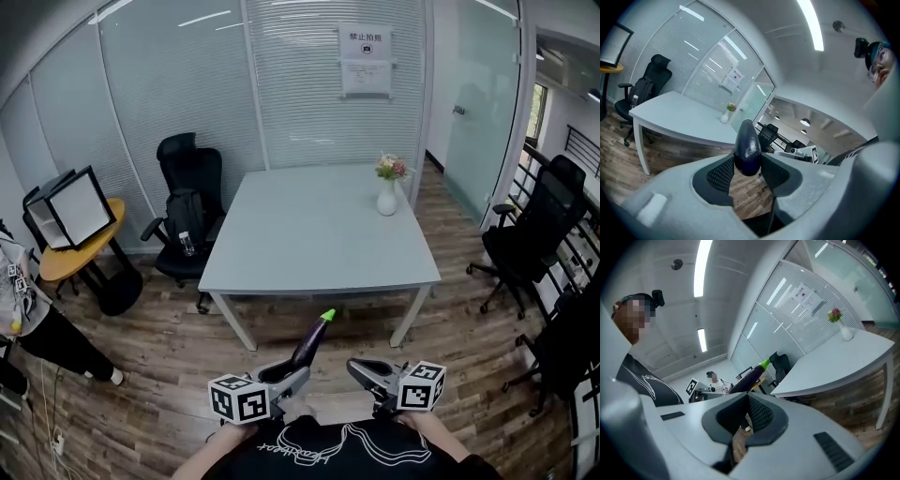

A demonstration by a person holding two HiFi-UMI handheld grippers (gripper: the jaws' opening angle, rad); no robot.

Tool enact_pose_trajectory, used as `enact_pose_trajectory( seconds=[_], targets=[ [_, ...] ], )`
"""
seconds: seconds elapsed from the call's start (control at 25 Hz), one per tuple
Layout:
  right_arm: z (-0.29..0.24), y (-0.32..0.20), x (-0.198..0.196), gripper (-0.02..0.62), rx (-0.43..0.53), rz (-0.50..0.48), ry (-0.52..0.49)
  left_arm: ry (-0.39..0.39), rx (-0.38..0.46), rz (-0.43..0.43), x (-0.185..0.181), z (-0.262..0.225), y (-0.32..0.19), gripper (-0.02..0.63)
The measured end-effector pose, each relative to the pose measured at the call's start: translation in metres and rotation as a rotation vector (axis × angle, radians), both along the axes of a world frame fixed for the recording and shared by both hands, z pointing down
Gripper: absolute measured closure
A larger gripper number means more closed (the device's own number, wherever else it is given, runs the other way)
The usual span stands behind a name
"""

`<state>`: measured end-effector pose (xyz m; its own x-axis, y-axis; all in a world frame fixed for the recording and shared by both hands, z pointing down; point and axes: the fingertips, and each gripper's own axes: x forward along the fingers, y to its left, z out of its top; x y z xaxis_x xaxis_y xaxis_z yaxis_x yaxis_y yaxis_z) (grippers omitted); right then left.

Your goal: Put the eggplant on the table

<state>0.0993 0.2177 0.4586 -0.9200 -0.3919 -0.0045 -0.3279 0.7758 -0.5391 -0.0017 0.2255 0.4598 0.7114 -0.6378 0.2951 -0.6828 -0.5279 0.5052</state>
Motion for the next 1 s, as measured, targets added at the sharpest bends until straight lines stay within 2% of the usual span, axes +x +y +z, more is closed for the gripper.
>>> enact_pose_trajectory(
  seconds=[0.28, 0.56, 0.76, 1.0],
  targets=[
    [0.017, -0.049, -0.001, 0.589, -0.055, 0.026, 0.022, 0.014, -0.067, 0.019, -0.003, 0.025, -0.052, 0.420],
    [0.028, -0.150, -0.008, 0.589, -0.095, 0.084, 0.029, 0.026, -0.088, 0.046, -0.018, 0.032, -0.155, 0.420],
    [0.020, -0.226, -0.029, 0.589, -0.108, 0.091, 0.024, 0.031, -0.095, 0.058, -0.036, 0.026, -0.232, 0.420],
    [0.016, -0.299, -0.058, 0.589, -0.119, 0.086, 0.067, 0.043, -0.072, 0.047, -0.061, 0.018, -0.307, 0.420]
  ],
)
